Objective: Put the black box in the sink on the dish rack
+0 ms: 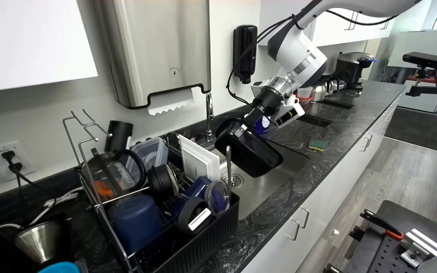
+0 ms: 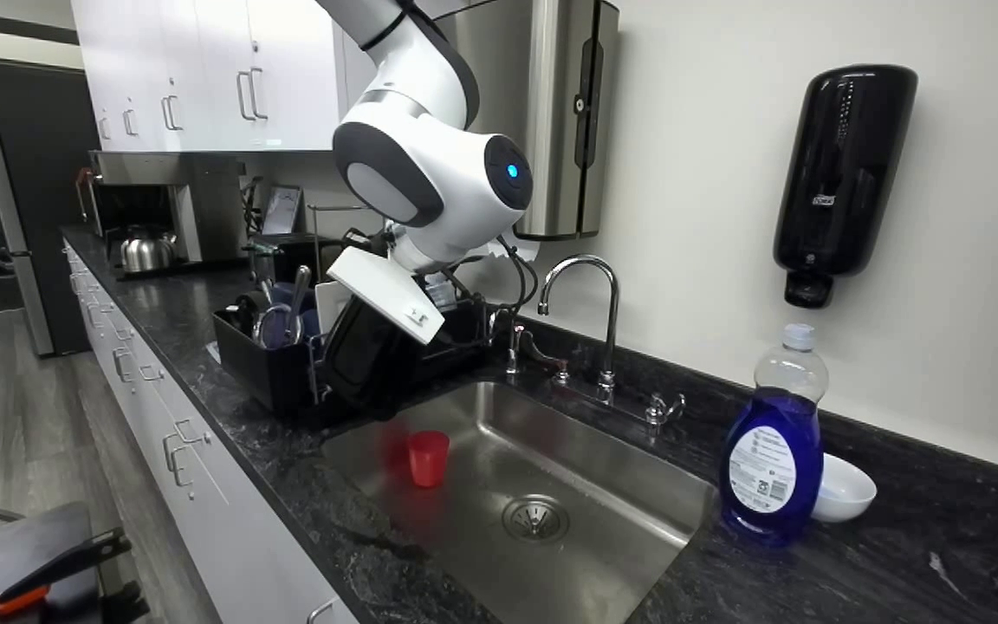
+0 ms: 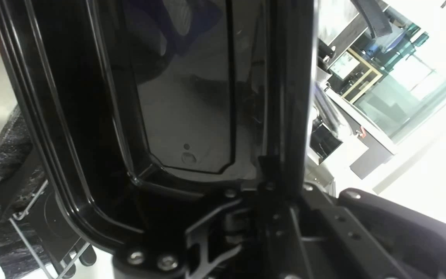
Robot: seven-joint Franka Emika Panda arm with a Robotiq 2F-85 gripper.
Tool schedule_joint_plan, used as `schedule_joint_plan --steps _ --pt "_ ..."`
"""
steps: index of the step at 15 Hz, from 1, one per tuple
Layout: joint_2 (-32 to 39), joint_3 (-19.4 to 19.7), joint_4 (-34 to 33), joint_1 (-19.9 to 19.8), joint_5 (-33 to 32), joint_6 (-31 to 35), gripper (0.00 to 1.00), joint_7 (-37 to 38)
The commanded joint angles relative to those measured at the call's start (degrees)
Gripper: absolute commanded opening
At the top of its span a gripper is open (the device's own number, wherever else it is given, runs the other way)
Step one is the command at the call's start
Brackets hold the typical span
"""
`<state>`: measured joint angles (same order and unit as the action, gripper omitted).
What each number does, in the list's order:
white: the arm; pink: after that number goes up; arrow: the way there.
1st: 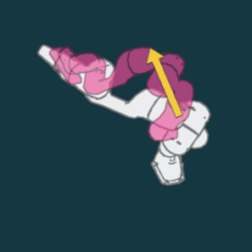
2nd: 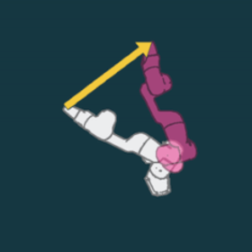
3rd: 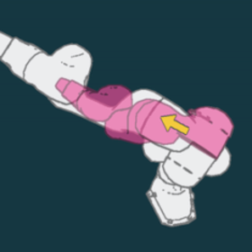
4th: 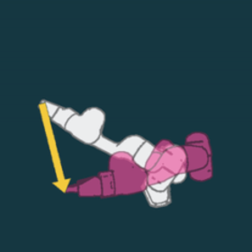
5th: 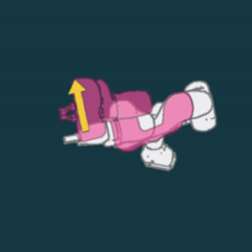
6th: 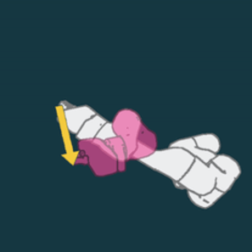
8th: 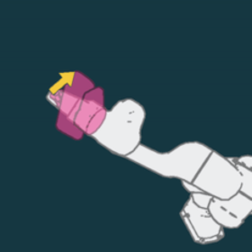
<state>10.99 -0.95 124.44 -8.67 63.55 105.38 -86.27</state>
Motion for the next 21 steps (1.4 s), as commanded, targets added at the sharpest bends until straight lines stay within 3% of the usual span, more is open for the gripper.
schedule_joint_plan --steps 1,9,21 --pt "0.02 1.65 -0.10 1.51 0.12 -0.32 0.03 -0.03" --pt "0.02 1.72 -0.10 1.53 0.12 -0.32 0.01 -0.03" --pt "-2.77 1.54 0.87 2.18 2.36 -3.21 0.01 -18.54"
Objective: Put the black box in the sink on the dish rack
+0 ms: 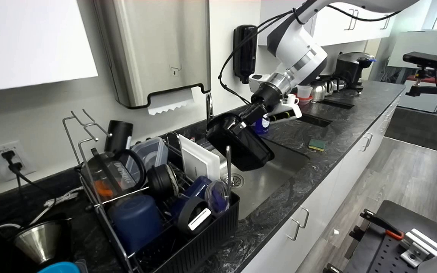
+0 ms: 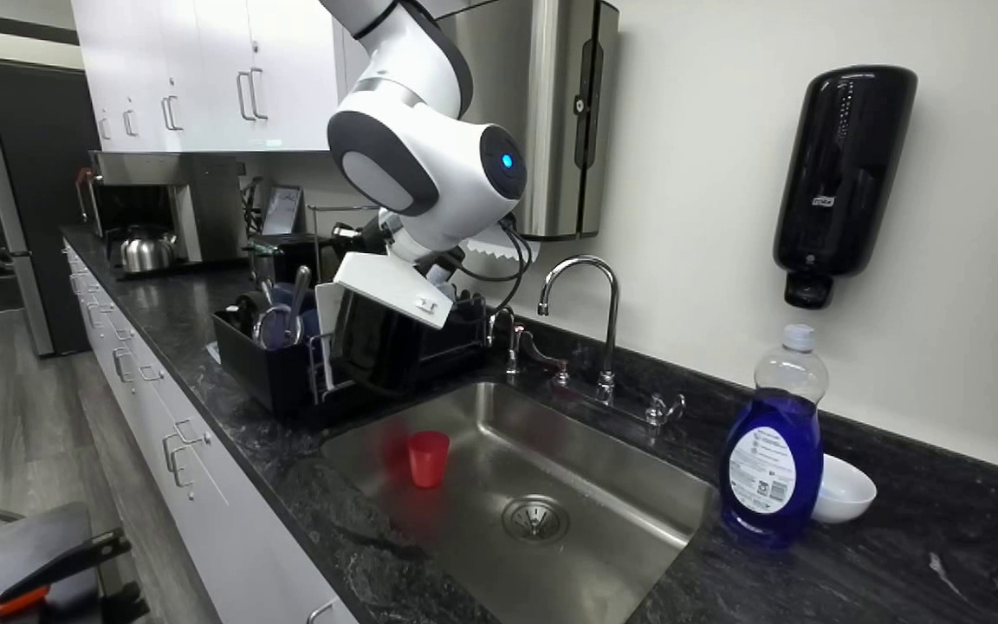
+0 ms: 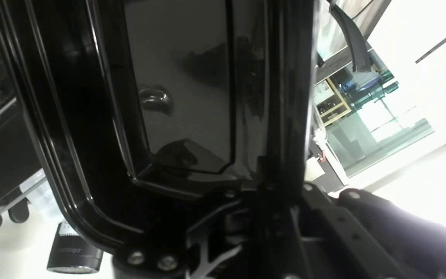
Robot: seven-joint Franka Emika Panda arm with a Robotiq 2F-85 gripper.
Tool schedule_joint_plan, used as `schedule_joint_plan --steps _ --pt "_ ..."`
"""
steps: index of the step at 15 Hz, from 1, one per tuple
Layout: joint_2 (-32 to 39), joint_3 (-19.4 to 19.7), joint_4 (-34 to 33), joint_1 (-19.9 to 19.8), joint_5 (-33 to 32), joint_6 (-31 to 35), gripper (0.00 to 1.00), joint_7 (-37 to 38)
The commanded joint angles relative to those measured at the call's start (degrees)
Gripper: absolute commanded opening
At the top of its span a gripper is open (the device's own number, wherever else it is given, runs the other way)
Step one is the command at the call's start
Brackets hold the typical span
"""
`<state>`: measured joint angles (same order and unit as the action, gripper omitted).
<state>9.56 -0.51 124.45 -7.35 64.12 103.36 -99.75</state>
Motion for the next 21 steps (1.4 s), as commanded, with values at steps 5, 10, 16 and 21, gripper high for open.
schedule_joint_plan --steps 5,10,16,21 --pt "-4.14 0.74 1.15 2.07 4.39 -2.12 0.01 -9.93" --pt "-7.19 0.72 1.40 3.77 6.38 -2.46 0.01 -12.44" --pt "-10.08 0.42 1.54 5.04 6.96 -2.23 0.01 -13.74" --pt "-12.02 -0.42 1.48 7.05 7.11 -1.76 0.01 -14.05"
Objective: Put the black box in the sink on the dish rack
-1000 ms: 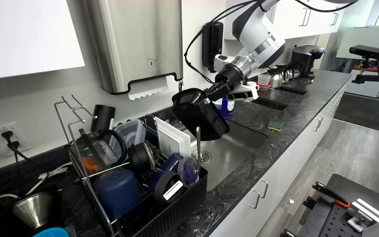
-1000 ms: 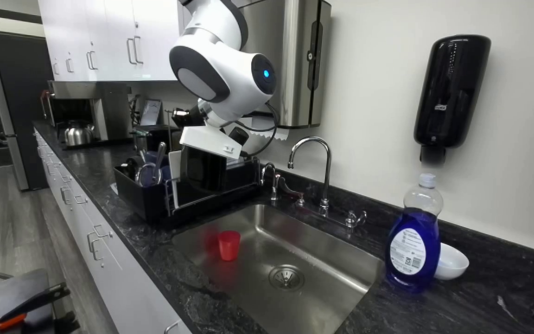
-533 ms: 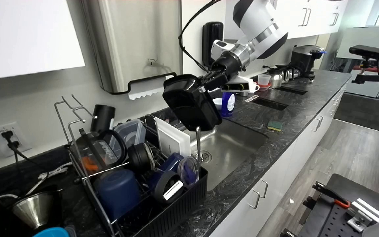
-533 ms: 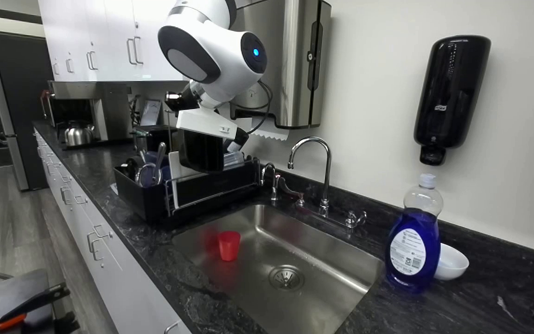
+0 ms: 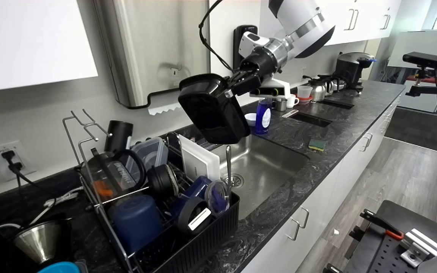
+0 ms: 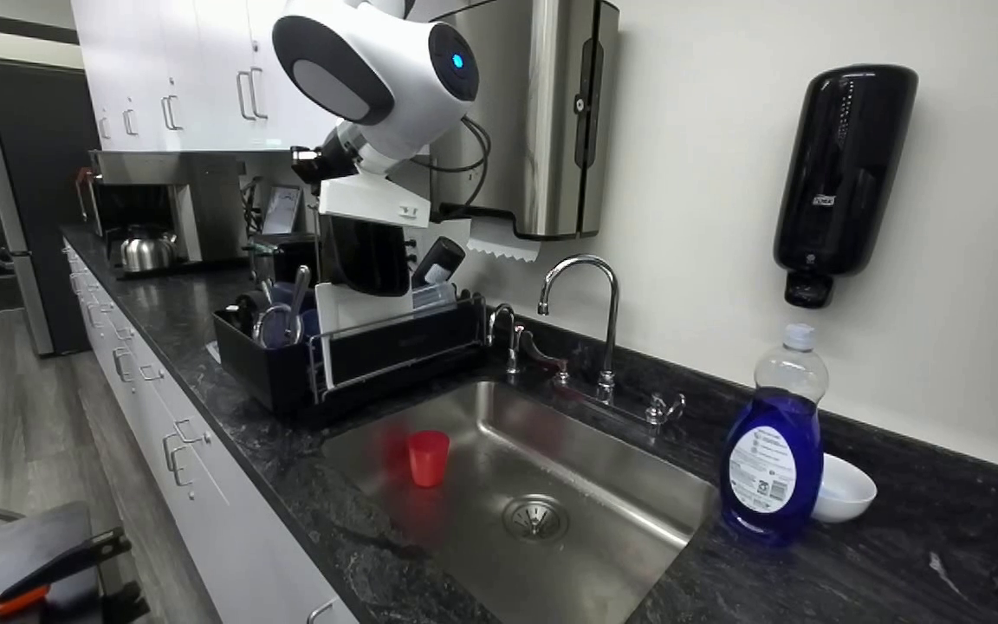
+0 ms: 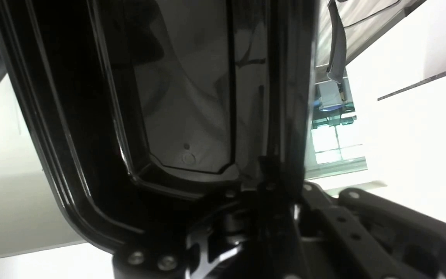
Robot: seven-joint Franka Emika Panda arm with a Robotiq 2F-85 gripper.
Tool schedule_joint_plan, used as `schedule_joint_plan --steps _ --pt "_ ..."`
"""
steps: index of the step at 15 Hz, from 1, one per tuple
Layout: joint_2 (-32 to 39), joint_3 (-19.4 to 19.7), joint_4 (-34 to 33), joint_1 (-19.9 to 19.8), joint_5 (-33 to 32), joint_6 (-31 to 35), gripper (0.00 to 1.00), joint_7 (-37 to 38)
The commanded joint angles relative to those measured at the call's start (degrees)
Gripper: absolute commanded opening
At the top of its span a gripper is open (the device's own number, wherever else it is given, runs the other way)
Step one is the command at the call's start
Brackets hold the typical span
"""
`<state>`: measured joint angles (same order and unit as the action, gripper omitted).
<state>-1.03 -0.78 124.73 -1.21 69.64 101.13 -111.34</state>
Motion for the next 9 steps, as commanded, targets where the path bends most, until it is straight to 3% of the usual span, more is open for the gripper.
schedule_joint_plan --steps 1,9 --pt "-1.68 -0.34 1.10 1.29 1.54 0.47 0.01 -2.44" --pt "-2.20 -2.71 -0.17 4.58 2.76 2.81 0.01 -1.27"
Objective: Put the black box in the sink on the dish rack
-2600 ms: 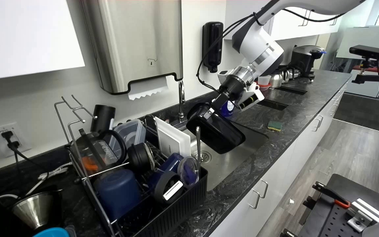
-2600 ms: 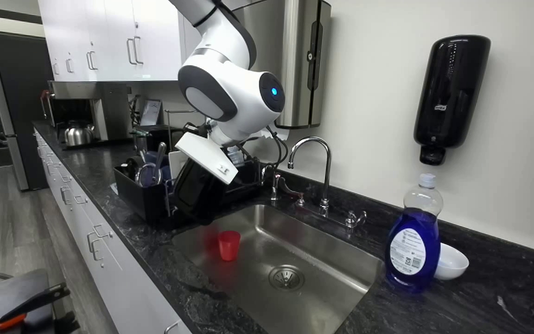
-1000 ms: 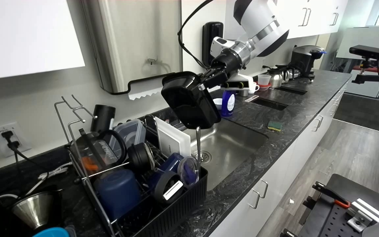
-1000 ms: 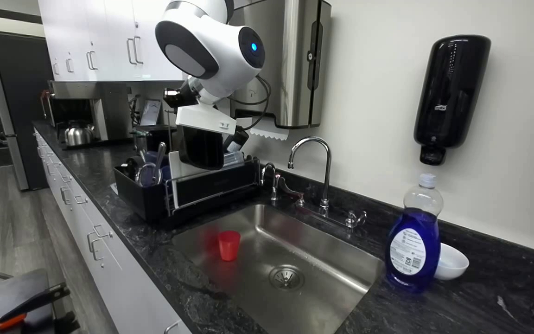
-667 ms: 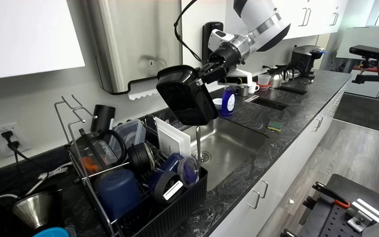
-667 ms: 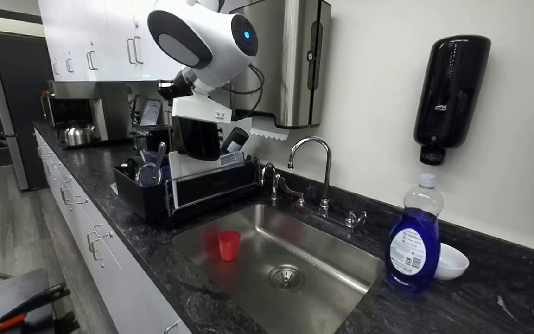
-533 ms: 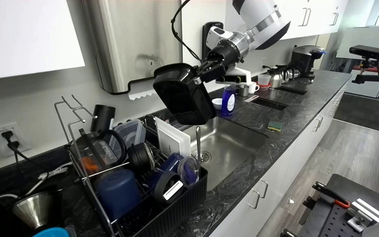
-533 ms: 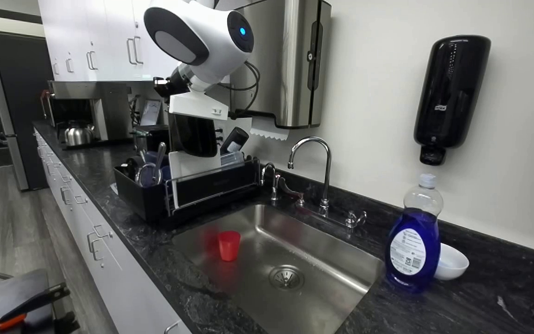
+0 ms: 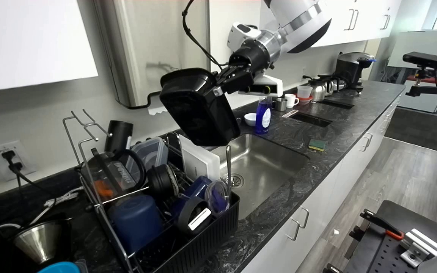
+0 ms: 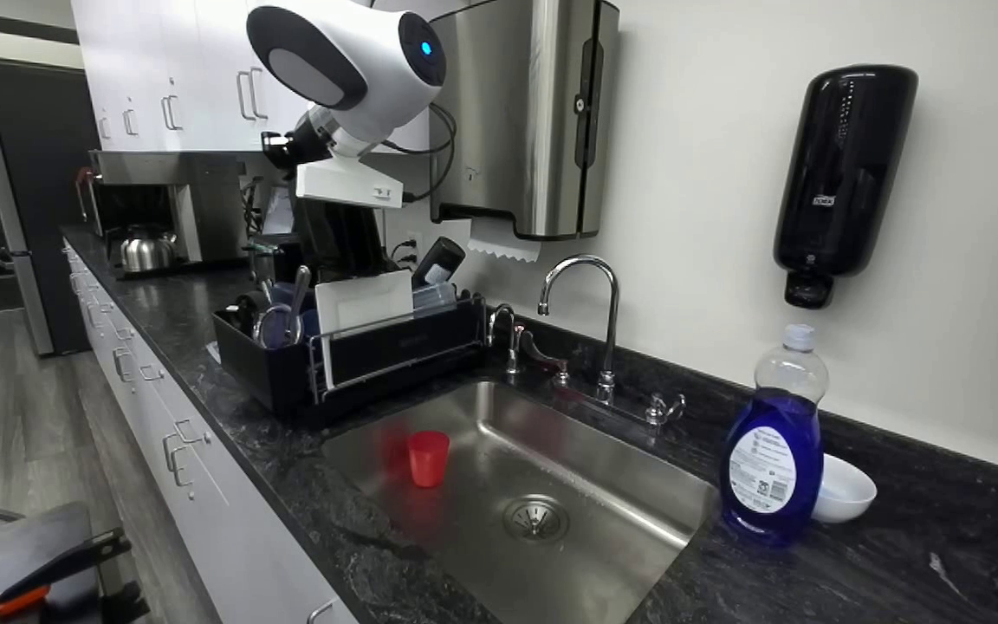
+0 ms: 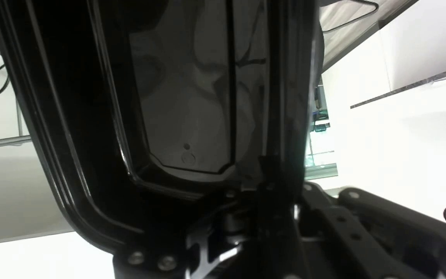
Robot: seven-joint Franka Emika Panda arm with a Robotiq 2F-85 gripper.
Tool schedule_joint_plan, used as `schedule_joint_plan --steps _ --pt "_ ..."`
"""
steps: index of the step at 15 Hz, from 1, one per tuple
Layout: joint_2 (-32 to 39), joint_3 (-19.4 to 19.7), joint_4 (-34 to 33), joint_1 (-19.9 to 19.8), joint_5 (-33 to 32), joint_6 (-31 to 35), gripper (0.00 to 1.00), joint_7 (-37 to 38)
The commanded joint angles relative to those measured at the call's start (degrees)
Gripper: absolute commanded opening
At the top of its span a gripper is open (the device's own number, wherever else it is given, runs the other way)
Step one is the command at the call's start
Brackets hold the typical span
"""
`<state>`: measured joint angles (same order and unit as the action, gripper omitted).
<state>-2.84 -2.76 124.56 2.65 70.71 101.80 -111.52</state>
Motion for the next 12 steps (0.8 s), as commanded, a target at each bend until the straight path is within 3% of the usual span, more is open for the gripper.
schedule_joint_plan --steps 1,7,12 --pt "-0.38 -1.04 -0.26 1.12 2.08 2.57 0.01 -1.02" --pt "0.53 -3.08 -1.57 3.21 4.25 7.02 0.01 -0.16" --pt "2.90 -4.27 -1.44 4.39 10.48 17.50 0.01 1.80"
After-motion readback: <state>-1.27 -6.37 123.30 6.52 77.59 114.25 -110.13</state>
